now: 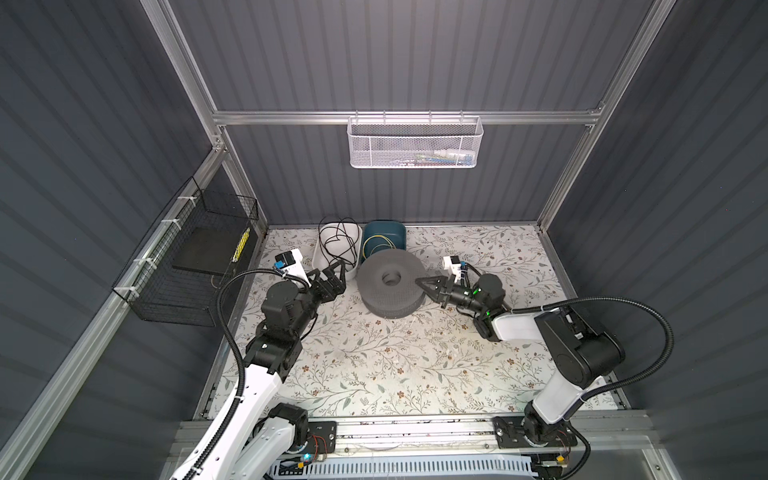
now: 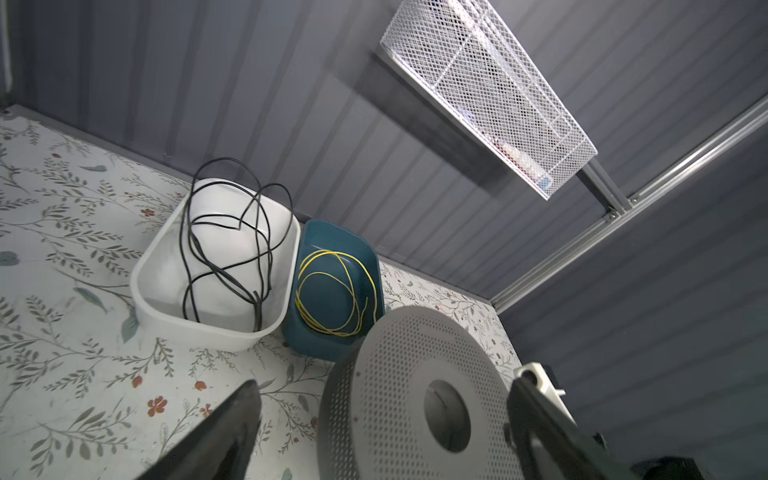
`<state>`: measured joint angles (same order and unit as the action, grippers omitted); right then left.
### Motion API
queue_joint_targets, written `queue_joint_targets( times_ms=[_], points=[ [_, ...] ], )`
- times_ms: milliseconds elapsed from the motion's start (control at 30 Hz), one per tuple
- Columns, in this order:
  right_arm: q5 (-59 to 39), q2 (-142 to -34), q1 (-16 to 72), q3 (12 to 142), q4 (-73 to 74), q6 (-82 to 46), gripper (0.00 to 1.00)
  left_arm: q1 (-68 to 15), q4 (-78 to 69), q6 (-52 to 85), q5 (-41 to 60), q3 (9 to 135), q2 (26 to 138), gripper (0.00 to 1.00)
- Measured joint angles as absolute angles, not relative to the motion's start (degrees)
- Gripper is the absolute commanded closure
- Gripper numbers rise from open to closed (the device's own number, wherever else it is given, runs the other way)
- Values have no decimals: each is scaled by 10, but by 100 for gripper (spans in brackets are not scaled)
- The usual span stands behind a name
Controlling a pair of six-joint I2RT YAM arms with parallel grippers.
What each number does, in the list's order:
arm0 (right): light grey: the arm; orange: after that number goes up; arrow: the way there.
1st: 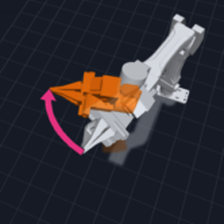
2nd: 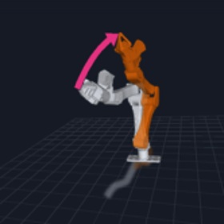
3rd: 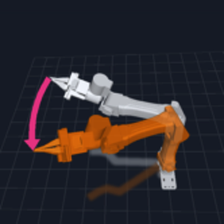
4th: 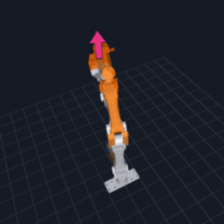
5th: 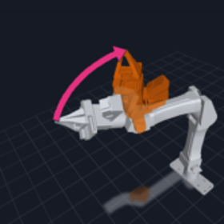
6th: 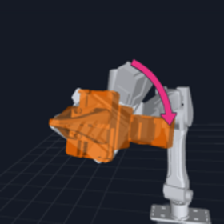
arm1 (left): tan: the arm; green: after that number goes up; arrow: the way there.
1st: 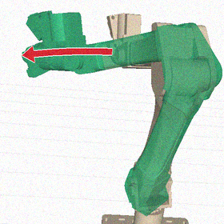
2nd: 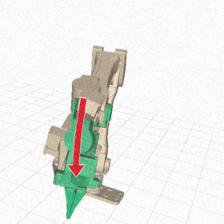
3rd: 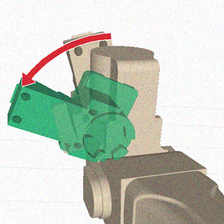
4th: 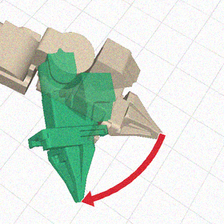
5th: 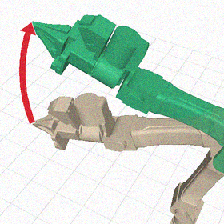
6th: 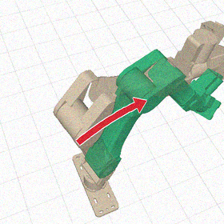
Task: Wrap the cables
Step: 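Drag the grey spool with the right gripper toward the left gripper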
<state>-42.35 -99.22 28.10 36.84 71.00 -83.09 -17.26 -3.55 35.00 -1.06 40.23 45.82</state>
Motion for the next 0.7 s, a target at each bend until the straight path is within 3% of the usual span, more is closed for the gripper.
queue_joint_targets(
  times_ms=[300, 700],
  points=[
    [-305, -1070, 387, 387, 696, -807, 100, -173, -23, 357, -35, 397, 421, 6],
    [-225, -1155, 437, 419, 722, -816, 100, -173, -8, 367, -37, 378, 401, 6]
  ],
)
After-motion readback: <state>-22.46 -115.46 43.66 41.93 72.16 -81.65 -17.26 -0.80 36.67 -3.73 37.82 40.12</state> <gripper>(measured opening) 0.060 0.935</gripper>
